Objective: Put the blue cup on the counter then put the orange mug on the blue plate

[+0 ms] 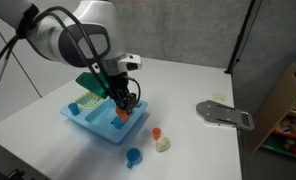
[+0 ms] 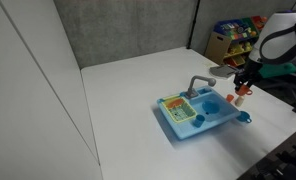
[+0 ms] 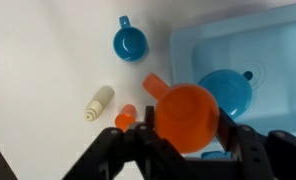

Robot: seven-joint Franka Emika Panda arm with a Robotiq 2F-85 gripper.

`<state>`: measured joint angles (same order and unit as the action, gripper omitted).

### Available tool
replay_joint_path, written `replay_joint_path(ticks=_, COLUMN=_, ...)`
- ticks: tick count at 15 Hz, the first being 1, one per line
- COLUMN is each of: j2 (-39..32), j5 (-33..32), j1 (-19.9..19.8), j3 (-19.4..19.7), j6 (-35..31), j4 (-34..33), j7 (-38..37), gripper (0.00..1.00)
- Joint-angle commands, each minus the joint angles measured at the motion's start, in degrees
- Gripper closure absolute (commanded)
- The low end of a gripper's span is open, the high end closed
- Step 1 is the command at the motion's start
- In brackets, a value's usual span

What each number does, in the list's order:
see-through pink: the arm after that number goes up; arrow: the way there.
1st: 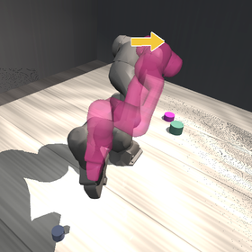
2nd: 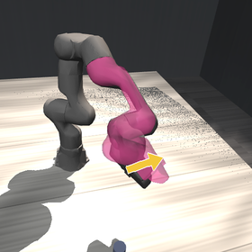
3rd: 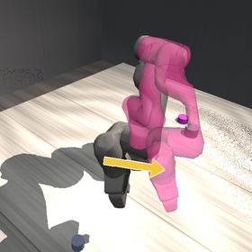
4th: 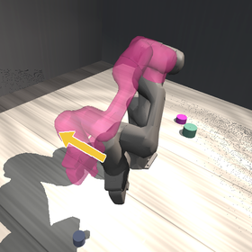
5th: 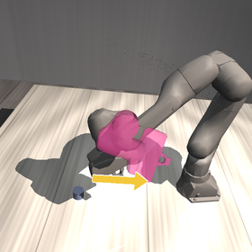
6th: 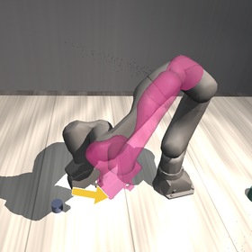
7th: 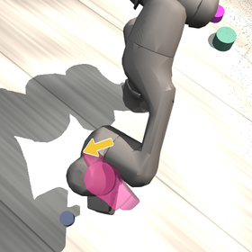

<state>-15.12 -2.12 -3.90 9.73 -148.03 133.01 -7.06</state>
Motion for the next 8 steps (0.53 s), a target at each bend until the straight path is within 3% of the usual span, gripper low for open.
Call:
replay_joint_path(ticks=1, j2=0.44, j5=-1.39, j1=1.64, j3=-1.15, j6=2.28, j4=0.19, j7=-2.85, gripper=0.66)
replay_joint_path(ticks=8, j2=-0.81, j5=0.69, j1=2.72, j3=-3.54, j6=1.35, j4=0.41, j7=-2.21, gripper=0.66)
